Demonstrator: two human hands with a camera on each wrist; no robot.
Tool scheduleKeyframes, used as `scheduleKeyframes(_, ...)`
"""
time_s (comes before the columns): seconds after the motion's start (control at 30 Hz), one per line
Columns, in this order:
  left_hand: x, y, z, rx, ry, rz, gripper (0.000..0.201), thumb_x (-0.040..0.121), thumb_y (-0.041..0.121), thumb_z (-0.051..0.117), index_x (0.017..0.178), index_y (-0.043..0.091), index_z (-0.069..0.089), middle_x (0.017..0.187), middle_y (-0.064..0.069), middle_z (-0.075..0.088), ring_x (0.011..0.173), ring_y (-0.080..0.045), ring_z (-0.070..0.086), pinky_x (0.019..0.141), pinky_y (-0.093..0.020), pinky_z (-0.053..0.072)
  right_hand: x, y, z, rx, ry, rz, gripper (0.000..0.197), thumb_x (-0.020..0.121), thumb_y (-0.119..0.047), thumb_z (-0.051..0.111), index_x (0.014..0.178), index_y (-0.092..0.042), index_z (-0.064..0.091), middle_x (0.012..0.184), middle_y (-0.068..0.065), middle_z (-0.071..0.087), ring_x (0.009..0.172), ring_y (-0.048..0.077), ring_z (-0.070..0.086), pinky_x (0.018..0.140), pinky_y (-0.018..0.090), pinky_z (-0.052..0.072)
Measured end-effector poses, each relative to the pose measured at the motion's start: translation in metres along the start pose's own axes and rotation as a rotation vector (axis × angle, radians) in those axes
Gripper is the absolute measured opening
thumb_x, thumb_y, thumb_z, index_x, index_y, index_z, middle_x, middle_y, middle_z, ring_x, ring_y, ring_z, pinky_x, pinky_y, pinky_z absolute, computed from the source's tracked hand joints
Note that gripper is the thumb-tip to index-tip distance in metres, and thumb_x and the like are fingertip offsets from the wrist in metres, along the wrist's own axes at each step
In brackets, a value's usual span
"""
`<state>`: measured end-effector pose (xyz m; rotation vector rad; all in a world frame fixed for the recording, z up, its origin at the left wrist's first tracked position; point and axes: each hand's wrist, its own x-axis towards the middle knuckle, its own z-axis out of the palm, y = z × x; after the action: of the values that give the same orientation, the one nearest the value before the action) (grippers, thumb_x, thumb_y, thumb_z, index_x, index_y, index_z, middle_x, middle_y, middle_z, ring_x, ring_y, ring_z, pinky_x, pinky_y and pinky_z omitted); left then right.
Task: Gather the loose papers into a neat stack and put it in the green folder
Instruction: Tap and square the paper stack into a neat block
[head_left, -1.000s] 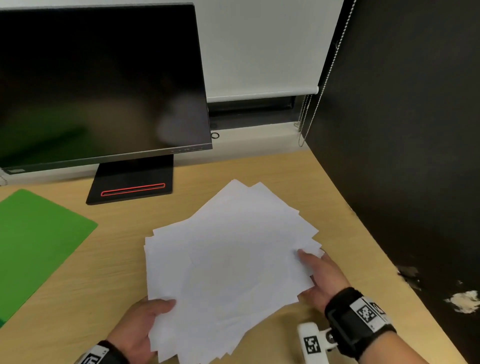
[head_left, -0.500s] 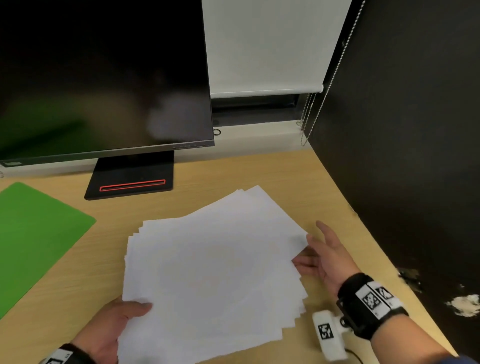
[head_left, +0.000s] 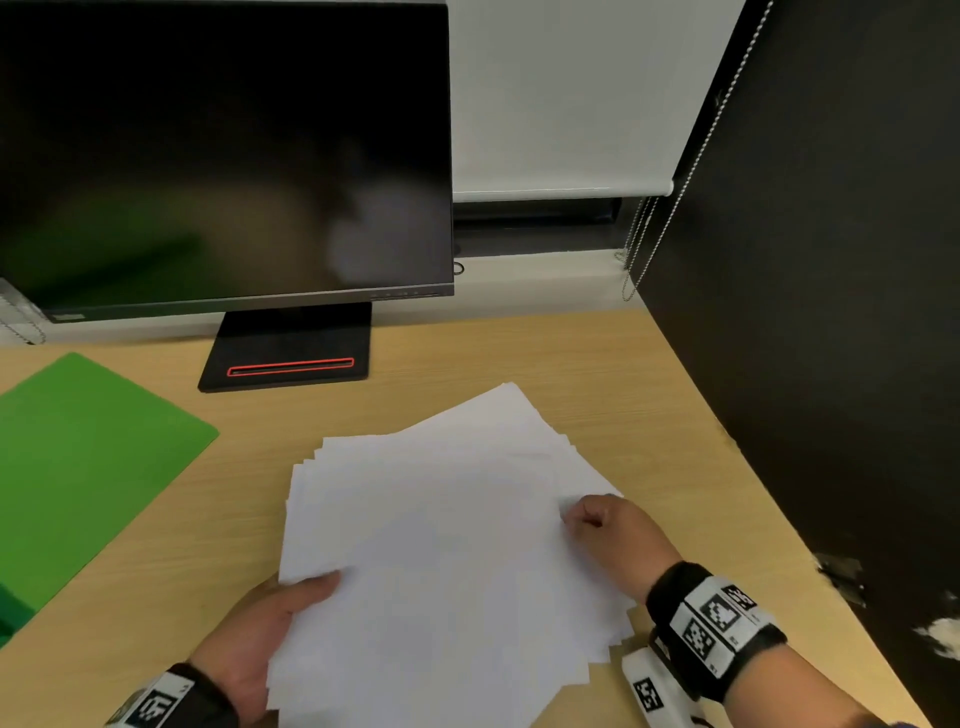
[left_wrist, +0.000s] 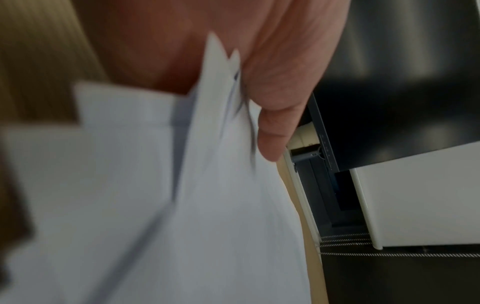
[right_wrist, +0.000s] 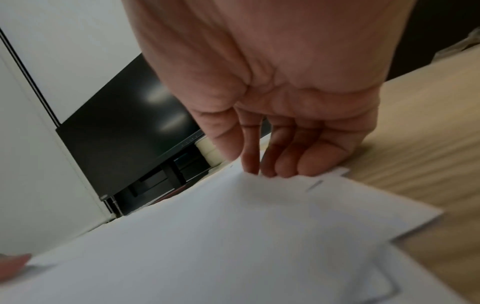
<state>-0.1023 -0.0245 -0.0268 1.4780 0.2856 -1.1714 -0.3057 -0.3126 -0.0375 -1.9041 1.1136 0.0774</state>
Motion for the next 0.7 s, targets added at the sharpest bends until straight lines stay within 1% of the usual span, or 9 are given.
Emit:
scheduleKeyframes(0.07,0.002,-0.002,0.001,0.017,0.019,0.031,0.033,0.086,0.004,0.066,0.118,-0.002,0.068,0.104,-0.030,0.074,0.094,-0.047,0.071,0.082,-0.056,0.056,-0.005,-0.002,0.000,-0.002,-0.003,-0.027,0.023,0.092,-0.017,0.055,0.070,-0.018,0.061,0.070,-0.007,0.056,0.063,0.013,0.050,0.062,0.027,0.042)
scheduleKeyframes(0.1,0.003,-0.003,0.000,0.014,0.027,0.035,0.031,0.087,0.002,0.065,0.118,-0.003,0.067,0.102,-0.030,0.074,0.094,-0.047,0.070,0.082,-0.056,0.056,-0.006,0.000,-0.003,0.000,0.040,-0.038,0.017,0.093,-0.017,0.055,0.079,-0.023,0.064,0.080,-0.006,0.057,0.071,0.014,0.054,0.067,0.028,0.045)
scheduleKeyframes(0.13,0.003,-0.004,0.000,0.012,0.035,0.047,0.030,0.088,0.001,0.064,0.118,-0.002,0.067,0.102,-0.029,0.075,0.095,-0.046,0.070,0.083,-0.057,0.055,-0.006,0.002,-0.006,-0.016,0.103,-0.044,0.015,0.093,-0.018,0.055,0.097,-0.026,0.067,0.096,-0.004,0.057,0.086,0.017,0.058,0.078,0.030,0.049)
scheduleKeyframes(0.17,0.002,-0.005,0.000,0.010,0.040,0.044,0.030,0.089,0.002,0.064,0.118,-0.001,0.067,0.104,-0.029,0.075,0.096,-0.046,0.070,0.084,-0.057,0.055,-0.005,0.005,-0.010,-0.069,0.157,-0.031,0.027,0.094,-0.021,0.055,0.118,-0.028,0.064,0.112,-0.002,0.055,0.102,0.020,0.057,0.090,0.033,0.050)
scheduleKeyframes(0.23,0.001,-0.007,-0.001,-0.019,0.033,0.027,0.028,0.090,0.006,0.062,0.117,-0.001,0.068,0.108,-0.029,0.074,0.093,-0.044,0.072,0.085,-0.056,0.055,-0.002,0.005,-0.018,-0.138,0.188,0.005,0.042,0.094,-0.025,0.055,0.136,-0.026,0.055,0.125,0.001,0.052,0.113,0.024,0.055,0.098,0.039,0.050)
scheduleKeyframes(0.3,0.002,-0.008,-0.004,-0.041,0.024,0.026,0.028,0.092,0.009,0.061,0.117,-0.001,0.068,0.110,-0.029,0.073,0.090,-0.042,0.073,0.086,-0.055,0.055,-0.002,0.001,-0.020,-0.191,0.137,0.045,0.032,0.094,-0.028,0.056,0.125,-0.022,0.059,0.116,0.002,0.061,0.102,0.024,0.061,0.091,0.039,0.054)
scheduleKeyframes(0.37,0.001,-0.009,-0.005,-0.057,0.017,0.018,0.033,0.091,0.013,0.063,0.120,0.000,0.067,0.112,-0.028,0.073,0.098,-0.043,0.070,0.092,-0.057,0.052,-0.005,-0.001,-0.017,-0.211,0.040,0.075,0.022,0.092,-0.033,0.060,0.109,-0.019,0.061,0.102,0.001,0.067,0.091,0.021,0.064,0.084,0.037,0.056)
scheduleKeyframes(0.53,-0.002,-0.010,-0.003,-0.089,0.034,-0.005,0.037,0.089,0.023,0.066,0.118,0.002,0.070,0.106,-0.025,0.075,0.098,-0.042,0.069,0.091,-0.055,0.052,-0.016,0.002,-0.005,-0.080,-0.053,0.115,0.034,0.080,-0.038,0.073,0.100,-0.017,0.055,0.086,-0.002,0.058,0.070,0.016,0.054,0.055,0.026,0.043)
scheduleKeyframes(0.7,-0.006,-0.009,0.000,-0.103,0.052,-0.011,0.041,0.090,0.027,0.065,0.124,0.004,0.068,0.114,-0.025,0.073,0.105,-0.043,0.069,0.096,-0.059,0.050,-0.019,-0.001,0.007,-0.124,-0.073,0.034,0.026,0.083,-0.020,0.068,0.069,-0.019,0.046,0.070,-0.005,0.048,0.063,0.014,0.045,0.060,0.026,0.038)
